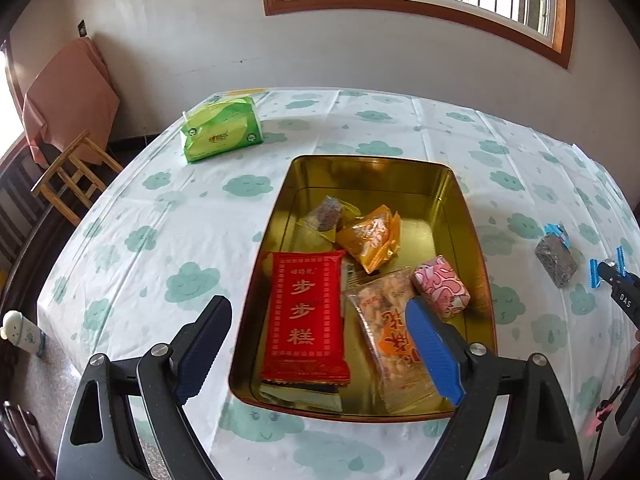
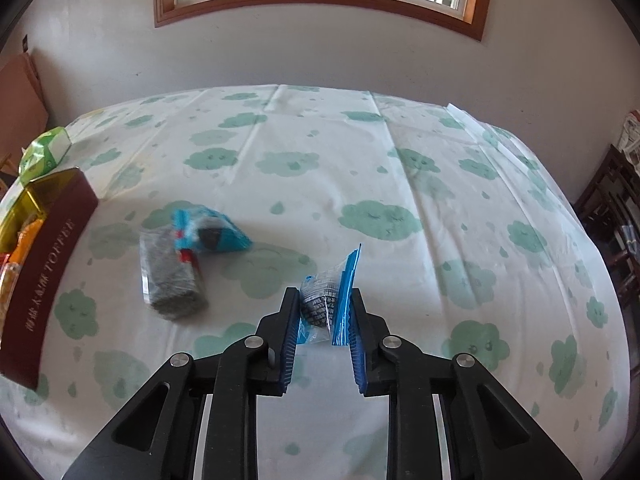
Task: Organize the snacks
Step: 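Carry the blue-ended candy into the tin and open the right tool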
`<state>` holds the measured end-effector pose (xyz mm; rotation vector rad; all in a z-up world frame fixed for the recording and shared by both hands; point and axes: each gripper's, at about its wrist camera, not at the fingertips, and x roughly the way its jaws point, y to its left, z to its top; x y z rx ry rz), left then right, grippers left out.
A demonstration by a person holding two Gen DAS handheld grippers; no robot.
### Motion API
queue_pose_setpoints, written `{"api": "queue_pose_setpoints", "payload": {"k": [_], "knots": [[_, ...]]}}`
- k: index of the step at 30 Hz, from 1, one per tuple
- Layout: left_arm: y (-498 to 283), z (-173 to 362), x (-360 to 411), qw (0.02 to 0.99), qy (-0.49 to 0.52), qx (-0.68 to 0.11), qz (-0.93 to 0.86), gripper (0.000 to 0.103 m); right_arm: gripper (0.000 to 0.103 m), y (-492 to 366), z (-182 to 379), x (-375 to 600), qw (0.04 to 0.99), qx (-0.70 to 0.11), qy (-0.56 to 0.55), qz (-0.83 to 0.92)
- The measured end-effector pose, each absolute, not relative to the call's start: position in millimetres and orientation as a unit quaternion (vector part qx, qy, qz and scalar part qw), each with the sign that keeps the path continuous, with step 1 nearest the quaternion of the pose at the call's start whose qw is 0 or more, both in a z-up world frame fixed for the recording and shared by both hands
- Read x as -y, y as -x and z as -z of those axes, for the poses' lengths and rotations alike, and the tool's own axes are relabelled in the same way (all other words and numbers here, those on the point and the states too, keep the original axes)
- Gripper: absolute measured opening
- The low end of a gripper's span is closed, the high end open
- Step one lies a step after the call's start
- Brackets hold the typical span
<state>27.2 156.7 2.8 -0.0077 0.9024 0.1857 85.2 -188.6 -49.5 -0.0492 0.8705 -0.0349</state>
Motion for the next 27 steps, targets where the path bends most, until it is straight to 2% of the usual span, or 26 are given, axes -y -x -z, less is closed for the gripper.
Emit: {"api": "queue_pose_setpoints", "payload": {"k": [17, 27], "knots": [[-16.0, -4.5, -189.9, 0.894, 0.021, -0.429, -0.128, 0.089, 0.024, -82.8, 1.2, 68.6, 0.913, -0.383, 0.018, -0.142], [-6.9, -4.4, -216.1, 0.888, 0.032, -0.43, -0.16, 0.09, 0.024, -88.9, 3.1, -22.9, 0.896, -0.377, 0.051, -0.229]]}}
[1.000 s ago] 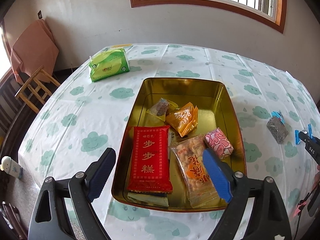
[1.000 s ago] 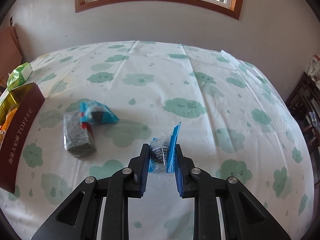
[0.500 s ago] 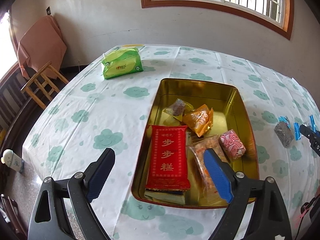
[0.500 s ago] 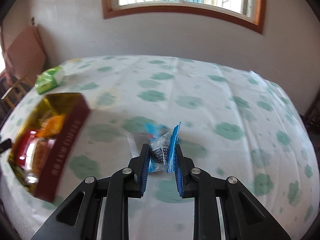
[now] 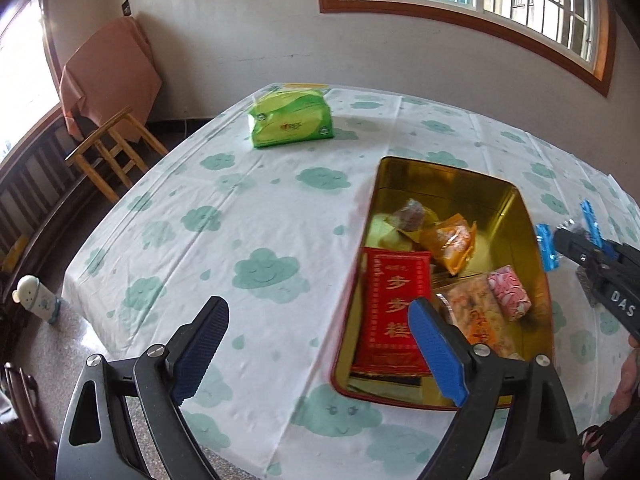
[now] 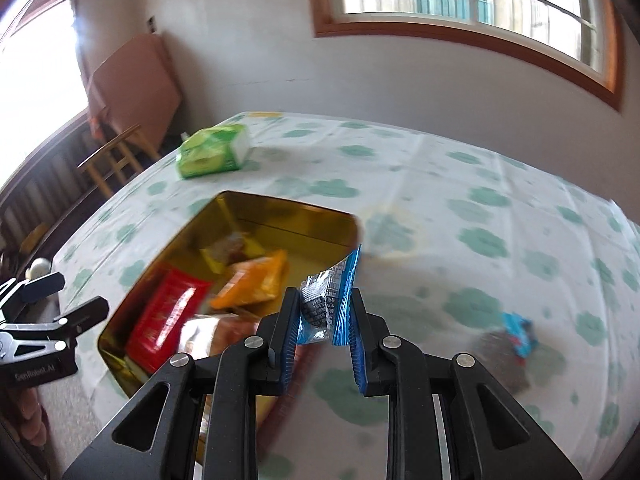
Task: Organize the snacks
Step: 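Carry the blue-ended candy into the tin and open the right tool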
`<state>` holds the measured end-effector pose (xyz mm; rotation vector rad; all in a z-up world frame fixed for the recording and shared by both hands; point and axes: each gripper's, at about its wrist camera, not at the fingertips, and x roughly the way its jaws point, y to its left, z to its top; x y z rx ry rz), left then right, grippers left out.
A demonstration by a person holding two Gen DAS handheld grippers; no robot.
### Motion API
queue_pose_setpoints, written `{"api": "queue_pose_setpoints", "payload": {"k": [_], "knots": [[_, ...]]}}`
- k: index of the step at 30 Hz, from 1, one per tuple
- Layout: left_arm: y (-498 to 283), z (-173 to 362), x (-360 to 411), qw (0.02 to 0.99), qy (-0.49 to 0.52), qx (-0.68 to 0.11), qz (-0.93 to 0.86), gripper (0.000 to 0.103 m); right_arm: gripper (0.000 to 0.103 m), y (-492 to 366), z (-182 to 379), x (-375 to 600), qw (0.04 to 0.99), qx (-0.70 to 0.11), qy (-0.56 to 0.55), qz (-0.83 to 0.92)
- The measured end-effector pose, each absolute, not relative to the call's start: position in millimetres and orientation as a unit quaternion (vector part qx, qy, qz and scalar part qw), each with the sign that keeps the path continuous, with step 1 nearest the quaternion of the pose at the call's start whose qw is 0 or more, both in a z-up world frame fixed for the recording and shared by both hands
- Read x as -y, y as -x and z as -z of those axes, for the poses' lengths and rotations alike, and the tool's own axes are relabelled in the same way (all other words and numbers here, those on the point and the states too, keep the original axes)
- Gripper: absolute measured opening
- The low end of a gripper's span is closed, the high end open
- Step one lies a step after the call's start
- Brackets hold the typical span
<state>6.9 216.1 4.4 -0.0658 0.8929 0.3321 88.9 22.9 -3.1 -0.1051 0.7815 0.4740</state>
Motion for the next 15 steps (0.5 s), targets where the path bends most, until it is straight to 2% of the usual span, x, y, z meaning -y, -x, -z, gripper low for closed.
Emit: {"api": "queue_pose_setpoints", "payload": {"k": [15], "knots": [[-3.5, 4.1, -235.4, 0.879, 0.051, -0.441, -0.177, 0.09, 0.024, -108.7, 25.2, -64.9, 0.881, -0.4, 0.091, -0.236]]}}
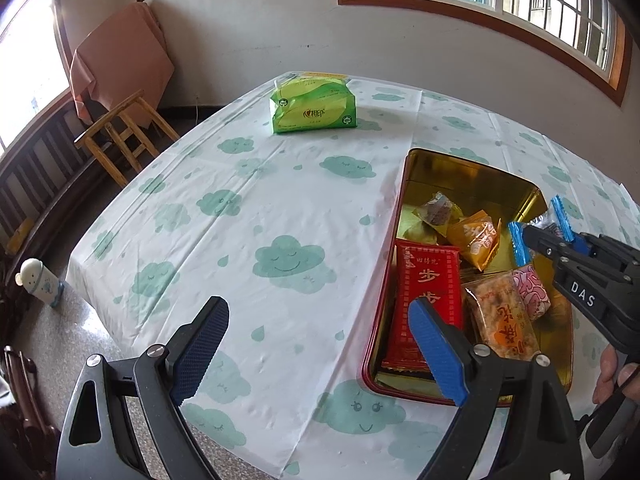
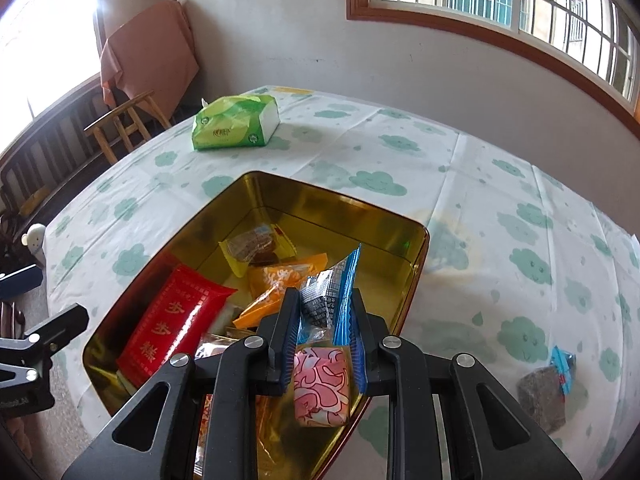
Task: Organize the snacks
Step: 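Carry the blue-ended candy into the tin and open the right tool, then move the right tool to the teal-wrapped candy and grasp it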
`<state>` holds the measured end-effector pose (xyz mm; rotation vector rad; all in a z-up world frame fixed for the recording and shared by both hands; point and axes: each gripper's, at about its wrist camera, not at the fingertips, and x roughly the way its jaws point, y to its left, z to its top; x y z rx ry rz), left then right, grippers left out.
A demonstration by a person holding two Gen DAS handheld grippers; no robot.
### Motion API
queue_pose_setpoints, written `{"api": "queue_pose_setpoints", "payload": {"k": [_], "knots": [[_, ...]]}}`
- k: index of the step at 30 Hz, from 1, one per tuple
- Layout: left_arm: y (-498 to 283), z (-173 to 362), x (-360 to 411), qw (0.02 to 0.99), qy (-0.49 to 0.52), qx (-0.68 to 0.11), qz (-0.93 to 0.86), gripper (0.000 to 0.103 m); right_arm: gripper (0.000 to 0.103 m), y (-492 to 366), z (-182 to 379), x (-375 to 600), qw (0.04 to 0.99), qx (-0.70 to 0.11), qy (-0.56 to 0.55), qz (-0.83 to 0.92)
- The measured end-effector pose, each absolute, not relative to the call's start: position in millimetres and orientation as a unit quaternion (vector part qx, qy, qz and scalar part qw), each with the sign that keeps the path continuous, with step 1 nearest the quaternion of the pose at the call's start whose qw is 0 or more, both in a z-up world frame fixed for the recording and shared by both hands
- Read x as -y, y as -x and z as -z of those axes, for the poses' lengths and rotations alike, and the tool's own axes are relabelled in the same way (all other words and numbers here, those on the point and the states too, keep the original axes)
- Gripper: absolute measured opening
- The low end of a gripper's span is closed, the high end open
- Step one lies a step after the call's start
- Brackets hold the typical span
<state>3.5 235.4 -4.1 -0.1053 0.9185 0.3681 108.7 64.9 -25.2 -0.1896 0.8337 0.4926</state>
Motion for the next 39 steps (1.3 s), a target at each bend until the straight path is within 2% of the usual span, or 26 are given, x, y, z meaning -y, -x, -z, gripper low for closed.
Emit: {"api": "queue_pose_setpoints", "payload": {"k": [8, 19, 24, 39], "knots": [[-4.0, 5.9, -236.0, 0.878, 0.05, -0.442, -0.177, 0.09, 0.025, -108.9, 33.6, -67.9, 0.877, -0.407, 0.091, -0.24], [-6.6, 2.2, -228.2, 0.88, 0.044, -0.441, -0.173, 0.09, 0.028, -97.5, 15.3, -48.6, 0.886, -0.389, 0.058, -0.248], [-8.3, -2.8, -217.7, 0.883, 0.04, -0.439, -0.164, 0.09, 0.039, -93.7, 0.5, -12.1, 0.901, -0.366, 0.039, -0.229], [-18.0, -8.8, -187.2, 0.886, 0.02, -0.441, -0.142, 0.09, 0.04, -165.8, 32.8, 125.1, 0.897, -0.436, 0.027, -0.071]]}}
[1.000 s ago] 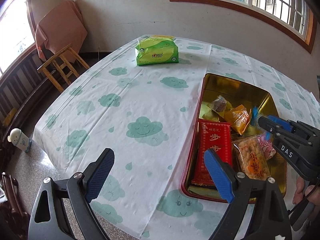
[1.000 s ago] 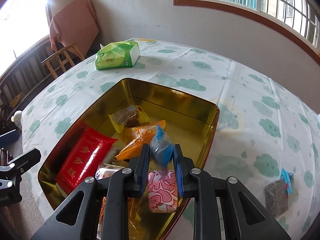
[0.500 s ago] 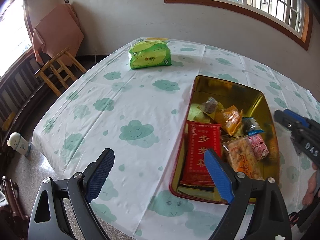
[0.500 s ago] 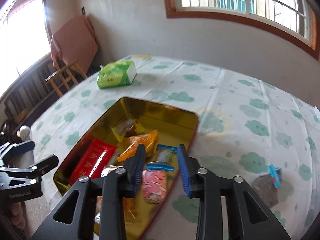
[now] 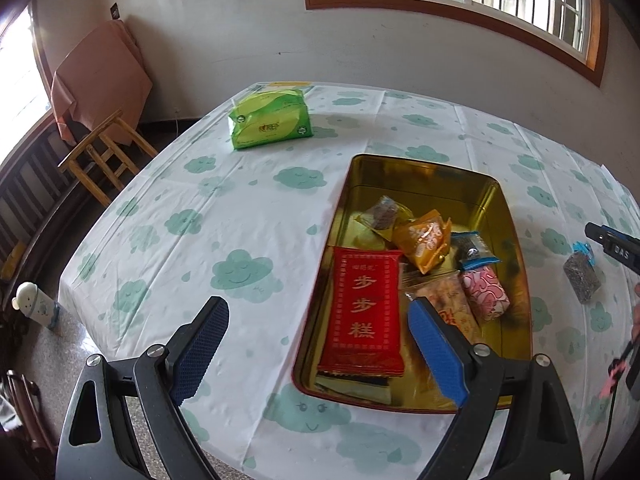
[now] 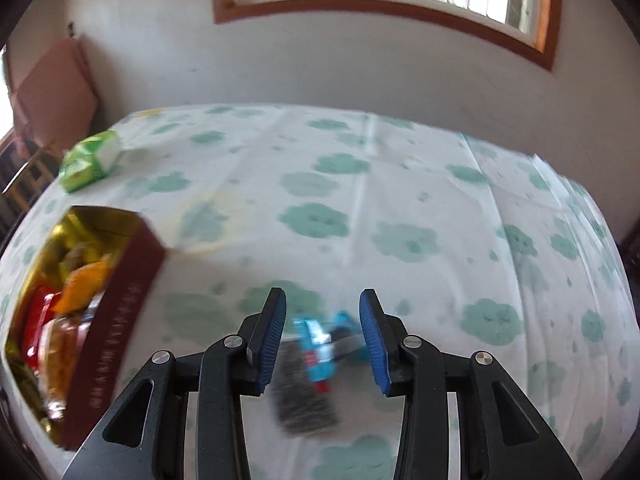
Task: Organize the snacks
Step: 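Move the right tool to the teal-wrapped candy and grasp it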
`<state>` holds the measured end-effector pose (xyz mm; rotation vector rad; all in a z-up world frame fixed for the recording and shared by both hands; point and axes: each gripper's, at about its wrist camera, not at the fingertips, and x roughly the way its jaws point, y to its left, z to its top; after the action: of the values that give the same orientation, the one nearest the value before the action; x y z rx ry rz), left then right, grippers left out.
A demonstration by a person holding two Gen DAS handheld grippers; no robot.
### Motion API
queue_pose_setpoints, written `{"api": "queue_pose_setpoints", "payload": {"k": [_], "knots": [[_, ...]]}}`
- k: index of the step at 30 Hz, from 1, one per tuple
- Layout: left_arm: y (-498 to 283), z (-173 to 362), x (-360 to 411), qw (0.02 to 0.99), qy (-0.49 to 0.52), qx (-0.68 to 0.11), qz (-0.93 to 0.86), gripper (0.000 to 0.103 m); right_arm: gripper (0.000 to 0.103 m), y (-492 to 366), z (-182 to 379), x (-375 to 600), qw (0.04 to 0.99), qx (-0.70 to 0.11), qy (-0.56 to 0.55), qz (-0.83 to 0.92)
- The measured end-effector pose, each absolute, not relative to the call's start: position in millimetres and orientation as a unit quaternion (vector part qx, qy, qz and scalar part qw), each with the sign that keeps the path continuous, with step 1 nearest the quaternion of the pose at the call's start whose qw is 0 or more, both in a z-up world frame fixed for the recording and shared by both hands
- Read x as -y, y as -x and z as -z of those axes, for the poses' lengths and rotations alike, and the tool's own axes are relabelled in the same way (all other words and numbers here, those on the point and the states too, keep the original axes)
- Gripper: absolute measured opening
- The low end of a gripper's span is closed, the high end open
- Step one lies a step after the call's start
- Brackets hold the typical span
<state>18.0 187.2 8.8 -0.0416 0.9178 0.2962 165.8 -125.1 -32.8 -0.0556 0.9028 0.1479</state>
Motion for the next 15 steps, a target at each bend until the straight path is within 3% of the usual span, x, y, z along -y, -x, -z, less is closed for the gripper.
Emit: {"api": "queue_pose_setpoints", "payload": {"k": [15], "knots": [[-30.1, -7.6, -152.0, 0.887, 0.0, -0.449, -0.111, 0.09, 0.04, -157.8, 70.7, 155.1, 0.882, -0.465, 0.036, -0.065]]}}
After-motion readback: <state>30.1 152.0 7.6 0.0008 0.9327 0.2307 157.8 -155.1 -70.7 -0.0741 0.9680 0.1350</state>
